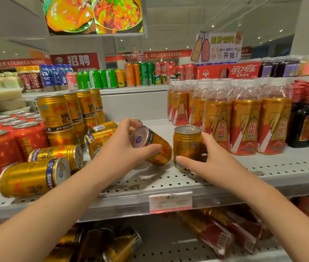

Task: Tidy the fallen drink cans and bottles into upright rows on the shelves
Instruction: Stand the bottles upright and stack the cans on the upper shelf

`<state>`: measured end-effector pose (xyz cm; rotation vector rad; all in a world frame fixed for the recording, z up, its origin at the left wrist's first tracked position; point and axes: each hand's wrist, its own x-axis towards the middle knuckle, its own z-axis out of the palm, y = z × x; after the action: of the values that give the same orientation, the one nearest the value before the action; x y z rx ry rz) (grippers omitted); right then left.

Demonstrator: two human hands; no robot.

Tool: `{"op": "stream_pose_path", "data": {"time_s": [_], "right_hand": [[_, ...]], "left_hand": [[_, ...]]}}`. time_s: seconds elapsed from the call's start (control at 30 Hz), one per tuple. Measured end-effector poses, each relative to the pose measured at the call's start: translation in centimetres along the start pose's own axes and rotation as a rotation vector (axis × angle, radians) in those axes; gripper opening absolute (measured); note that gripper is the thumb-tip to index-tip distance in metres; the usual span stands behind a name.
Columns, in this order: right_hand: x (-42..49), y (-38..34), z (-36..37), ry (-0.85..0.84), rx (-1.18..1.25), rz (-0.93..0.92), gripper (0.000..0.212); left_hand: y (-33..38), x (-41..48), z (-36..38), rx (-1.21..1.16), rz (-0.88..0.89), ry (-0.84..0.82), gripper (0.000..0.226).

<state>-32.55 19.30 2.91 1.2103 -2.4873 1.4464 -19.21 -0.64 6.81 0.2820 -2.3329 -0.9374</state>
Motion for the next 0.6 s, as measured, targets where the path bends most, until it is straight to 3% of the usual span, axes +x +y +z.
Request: {"op": "stream_pose_path", "data": {"time_s": [0.13, 0.23, 0.43, 0.5, 0.6], "right_hand": [[0.2, 0.5, 0.3, 0.024, 0.054, -0.02, 0.063], [0.1, 0.9, 0.4, 0.046, 0.04, -0.047, 0.062], [0.3, 1.6, 0.7, 0.039, 0.034, -0.05, 0.07], [0.3, 1.7, 0.8, 0.04, 0.032, -0.057, 0.069], [0.3, 1.9, 0.7, 0.04, 0.056, -0.067, 0.061]], "left_hand": [[-0.1, -0.5, 0.8, -0.032, -0.012, 0.064, 0.069], [0.6, -0.8, 0.6, 0.082, -0.021, 0.053, 0.068], [3.1, -0.7, -0.6, 0.482, -0.168, -0.187, 0.063], [3.9, -0.5, -0.5, 0.597, -0.182, -0.274, 0.072], [4.3, -0.6, -0.1, 0.615, -0.207, -0.231, 0.078]]}}
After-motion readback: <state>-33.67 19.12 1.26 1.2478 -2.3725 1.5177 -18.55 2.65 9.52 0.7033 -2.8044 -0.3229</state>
